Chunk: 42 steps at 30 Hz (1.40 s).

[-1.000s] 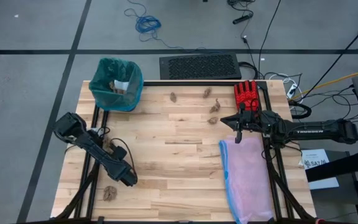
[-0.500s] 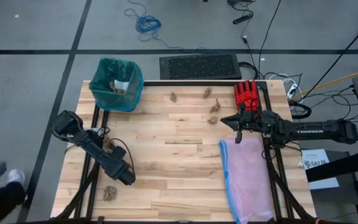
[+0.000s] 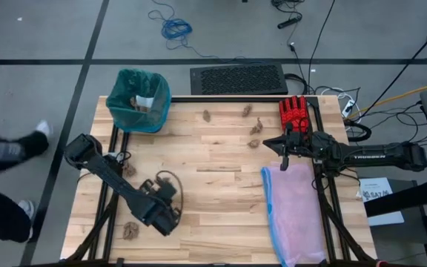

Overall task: Place trash/remove bag and relplace
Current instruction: Put the brown napkin into the black trash bin

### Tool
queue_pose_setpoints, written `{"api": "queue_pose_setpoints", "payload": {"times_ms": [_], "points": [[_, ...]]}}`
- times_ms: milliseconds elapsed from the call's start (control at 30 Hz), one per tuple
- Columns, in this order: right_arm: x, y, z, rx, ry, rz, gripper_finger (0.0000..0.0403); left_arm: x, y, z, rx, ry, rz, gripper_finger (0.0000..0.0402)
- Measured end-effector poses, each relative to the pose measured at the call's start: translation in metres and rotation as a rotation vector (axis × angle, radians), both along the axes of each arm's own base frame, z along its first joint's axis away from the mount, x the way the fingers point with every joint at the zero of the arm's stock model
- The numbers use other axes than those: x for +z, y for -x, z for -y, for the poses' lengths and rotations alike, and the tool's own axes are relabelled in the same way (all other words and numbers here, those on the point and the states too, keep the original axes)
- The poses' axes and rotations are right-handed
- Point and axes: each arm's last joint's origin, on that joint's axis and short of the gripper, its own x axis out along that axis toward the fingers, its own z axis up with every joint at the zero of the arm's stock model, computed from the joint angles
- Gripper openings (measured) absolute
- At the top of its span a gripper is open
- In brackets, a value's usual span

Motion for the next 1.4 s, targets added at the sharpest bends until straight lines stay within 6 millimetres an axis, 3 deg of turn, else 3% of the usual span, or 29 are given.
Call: {"api": "queue_pose_setpoints", "payload": {"times_ms": [167,267,433,667,833,1067,1200,1400], "points": [[0.001,0.0,0.0,0.0,0.001,0.008,0.0,0.045,-0.029,-0.007,-0.105,-0.132,0.113,0.0002],[0.001,0.0,0.0,0.0,0.001,0.008,0.0,0.069,-0.043,-0.023,-0.126,-0.239,0.132,0.0001],[-0.001,0.0,0.0,0.0,-0.002,-0.012,0.0,0.106,-0.058,-0.067,-0.082,-0.374,0.05,0.0001],[-0.002,0.0,0.0,0.0,-0.007,-0.016,0.0,0.149,-0.062,-0.136,-0.03,-0.45,-0.123,0.0],[-0.002,0.0,0.0,0.0,-0.014,-0.019,0.0,0.191,-0.049,-0.171,-0.019,-0.484,-0.089,0.0],[-0.005,0.0,0.0,-0.002,-0.051,-0.04,0.0,0.24,-0.001,-0.207,0.125,-0.537,0.029,0.0],[-0.006,0.0,0.0,-0.002,-0.047,-0.049,0.0,0.252,0.022,-0.225,0.197,-0.511,0.047,0.0],[-0.004,0.0,0.0,-0.001,-0.024,-0.039,0.0,0.25,0.033,-0.256,0.209,-0.42,-0.029,0.0]]}}
